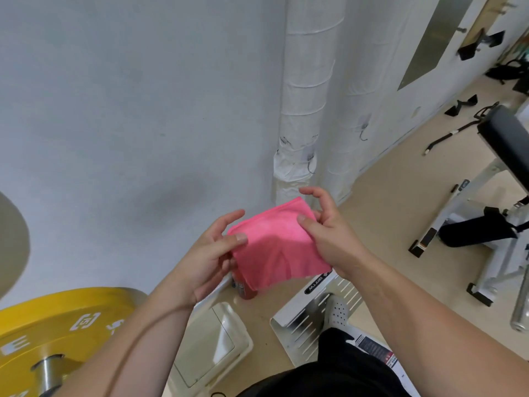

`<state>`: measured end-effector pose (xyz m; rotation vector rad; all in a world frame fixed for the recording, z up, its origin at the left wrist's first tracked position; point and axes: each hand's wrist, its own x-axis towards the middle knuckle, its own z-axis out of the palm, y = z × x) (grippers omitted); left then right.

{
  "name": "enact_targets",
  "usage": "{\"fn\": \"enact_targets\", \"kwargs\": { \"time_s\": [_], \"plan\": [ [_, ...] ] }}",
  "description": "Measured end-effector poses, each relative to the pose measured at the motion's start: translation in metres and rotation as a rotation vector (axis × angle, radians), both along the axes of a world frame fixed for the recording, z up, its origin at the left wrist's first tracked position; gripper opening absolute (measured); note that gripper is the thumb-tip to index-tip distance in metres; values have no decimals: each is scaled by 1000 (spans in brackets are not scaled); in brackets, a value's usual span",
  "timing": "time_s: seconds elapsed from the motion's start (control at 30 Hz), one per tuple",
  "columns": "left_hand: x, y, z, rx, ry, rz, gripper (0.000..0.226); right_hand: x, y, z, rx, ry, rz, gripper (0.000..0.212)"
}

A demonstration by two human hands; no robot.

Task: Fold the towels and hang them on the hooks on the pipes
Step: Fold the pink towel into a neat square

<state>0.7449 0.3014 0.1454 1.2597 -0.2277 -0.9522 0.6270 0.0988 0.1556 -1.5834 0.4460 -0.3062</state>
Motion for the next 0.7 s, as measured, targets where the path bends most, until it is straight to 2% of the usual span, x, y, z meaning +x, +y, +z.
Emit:
{"fn": "enact_targets", "kwargs": {
  "time_s": [0.07,0.13,0.2,0.27,0.33,0.47,0.53,0.57,0.63,0.7],
  "plan": [
    [-9,2,-11,-16,-37,24,78,-2,2,-3,-32,39,-109,35],
    [-16,-2,-16,-14,-75,85,81,-4,2,-5,-20,51,-200,25],
    [-21,-9,-14,-4,-103,167,77,-7,3,-3,-50,19,-266,25],
    [-26,-16,-6,-6,-176,244,61,-12,3,3,-102,-12,-286,34],
    [-29,-23,4,8,-288,296,47,-18,4,13,-56,-8,-224,42],
    [-32,-30,23,46,-508,304,42,-26,-5,26,50,-14,50,30],
    [-27,-32,28,55,-564,234,30,-27,-12,31,-69,14,134,48],
    [-25,-32,30,61,-590,159,33,-26,-17,36,-166,33,135,55],
    [-22,-35,37,119,-689,29,62,-24,-26,47,-322,40,134,68],
    [-17,-43,46,206,-817,2,73,-20,-35,57,-424,48,171,79]
  ]
}}
